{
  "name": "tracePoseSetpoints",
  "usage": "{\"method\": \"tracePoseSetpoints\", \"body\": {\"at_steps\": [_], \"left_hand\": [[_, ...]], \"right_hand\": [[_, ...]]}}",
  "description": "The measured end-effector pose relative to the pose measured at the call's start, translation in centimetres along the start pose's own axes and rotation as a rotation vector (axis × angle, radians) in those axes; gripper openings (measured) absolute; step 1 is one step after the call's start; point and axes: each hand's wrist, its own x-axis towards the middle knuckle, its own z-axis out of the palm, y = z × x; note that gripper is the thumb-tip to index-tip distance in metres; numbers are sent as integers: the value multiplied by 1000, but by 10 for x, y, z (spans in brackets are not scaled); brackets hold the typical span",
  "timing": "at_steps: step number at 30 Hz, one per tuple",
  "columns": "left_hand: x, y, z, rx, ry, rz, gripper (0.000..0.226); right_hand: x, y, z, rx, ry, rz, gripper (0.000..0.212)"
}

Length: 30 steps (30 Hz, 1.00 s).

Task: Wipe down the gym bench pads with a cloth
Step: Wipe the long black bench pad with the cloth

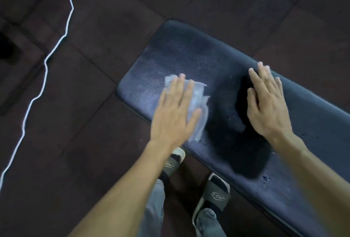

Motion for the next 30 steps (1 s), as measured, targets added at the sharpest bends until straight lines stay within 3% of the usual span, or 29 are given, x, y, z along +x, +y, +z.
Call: {"method": "tracePoseSetpoints", "body": {"at_steps": [3,5,9,14,16,19,21,25,30], "left_hand": [[19,19,-2,52,21,-181,71],[39,42,-1,47,39,-182,72],[63,76,3,25,36,-13,71],[-5,69,-2,-8,-87,357,74],[0,53,-1,-26,-81,287,75],[63,59,-2,14,2,21,74],[107,82,-2,42,27,-4,73],[133,135,7,80,26,259,73],[71,144,7,32,-28,568,71]], "right_hand": [[-17,25,-9,-101,21,45,50],[-31,40,-12,-150,48,92,52],[-47,54,-8,-182,53,117,55],[-48,53,-4,-153,105,116,54],[-48,53,-6,-136,112,118,54],[-46,55,-6,-101,131,120,54],[-45,59,-7,-49,152,144,55],[-45,63,-13,20,232,252,56],[-59,74,-16,-72,235,364,59]]}}
